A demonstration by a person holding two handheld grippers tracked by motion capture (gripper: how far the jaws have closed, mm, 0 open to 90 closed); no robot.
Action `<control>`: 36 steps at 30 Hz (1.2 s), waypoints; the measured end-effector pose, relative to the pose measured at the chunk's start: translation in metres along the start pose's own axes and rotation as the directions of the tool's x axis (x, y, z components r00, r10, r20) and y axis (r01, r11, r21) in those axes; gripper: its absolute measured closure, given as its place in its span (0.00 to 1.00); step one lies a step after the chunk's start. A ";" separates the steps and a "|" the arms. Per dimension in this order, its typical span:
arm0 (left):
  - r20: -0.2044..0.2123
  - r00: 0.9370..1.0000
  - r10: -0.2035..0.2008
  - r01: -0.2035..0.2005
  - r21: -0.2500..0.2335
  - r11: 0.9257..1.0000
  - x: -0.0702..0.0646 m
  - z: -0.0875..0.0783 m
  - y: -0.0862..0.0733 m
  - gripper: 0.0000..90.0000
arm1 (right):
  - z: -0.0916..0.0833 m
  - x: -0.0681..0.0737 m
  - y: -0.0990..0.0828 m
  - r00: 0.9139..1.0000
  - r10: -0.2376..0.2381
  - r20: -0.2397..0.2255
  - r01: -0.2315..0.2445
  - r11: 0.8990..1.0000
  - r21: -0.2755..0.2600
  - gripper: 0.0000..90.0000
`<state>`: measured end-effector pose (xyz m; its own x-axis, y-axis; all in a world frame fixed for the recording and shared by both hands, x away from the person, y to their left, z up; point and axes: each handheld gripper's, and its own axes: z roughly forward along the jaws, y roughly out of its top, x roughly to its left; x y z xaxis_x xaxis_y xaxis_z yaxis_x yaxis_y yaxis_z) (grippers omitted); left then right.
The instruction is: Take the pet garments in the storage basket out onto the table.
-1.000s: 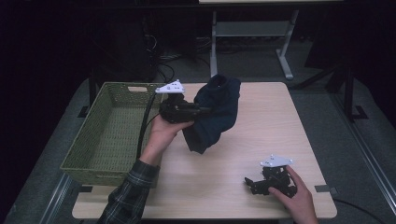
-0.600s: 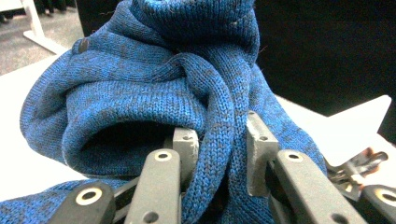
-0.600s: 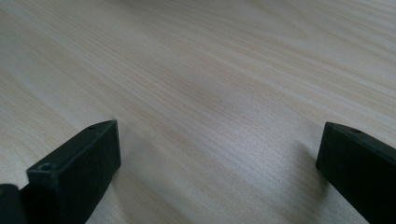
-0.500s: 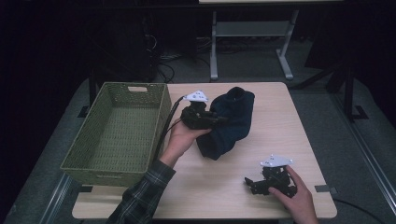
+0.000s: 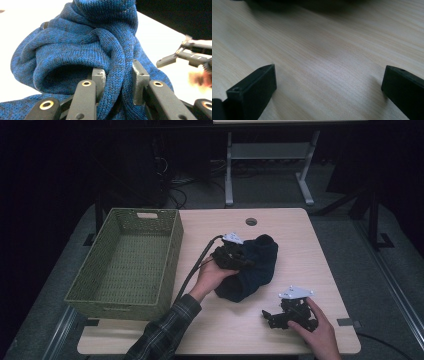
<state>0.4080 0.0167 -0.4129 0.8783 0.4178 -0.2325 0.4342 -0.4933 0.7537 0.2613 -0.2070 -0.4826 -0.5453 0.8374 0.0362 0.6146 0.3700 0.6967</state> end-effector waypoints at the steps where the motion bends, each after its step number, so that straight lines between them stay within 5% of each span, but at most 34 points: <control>1: 0.001 1.000 0.002 -0.002 0.010 1.000 0.000 0.004 -0.001 0.77 | 0.000 0.000 0.000 1.000 -0.002 0.001 0.002 1.000 -0.001 0.00; 5: -0.003 1.000 0.016 -0.016 0.030 0.999 0.000 0.014 -0.005 0.73 | 0.000 0.000 0.000 1.000 -0.002 0.001 0.002 1.000 -0.001 0.00; 10: -0.024 1.000 0.007 -0.006 0.022 1.000 -0.002 0.013 -0.008 0.55 | 0.000 0.000 0.000 1.000 -0.003 0.000 0.003 1.000 -0.004 0.00; 23: -0.111 0.993 0.047 -0.047 0.001 0.999 -0.010 -0.020 -0.019 0.22 | 0.000 0.000 0.000 1.000 -0.005 0.000 0.005 1.000 -0.002 0.00; 36: -0.207 0.976 0.070 -0.071 0.002 0.997 -0.035 -0.052 -0.054 0.16 | -0.001 0.000 -0.001 1.000 -0.007 -0.001 0.007 1.000 0.002 0.00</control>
<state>0.3432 0.0688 -0.4134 0.8460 0.5311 -0.0473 0.3714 -0.5234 0.7669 0.2602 -0.2076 -0.4827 -0.5506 0.8341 0.0319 0.6113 0.3769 0.6959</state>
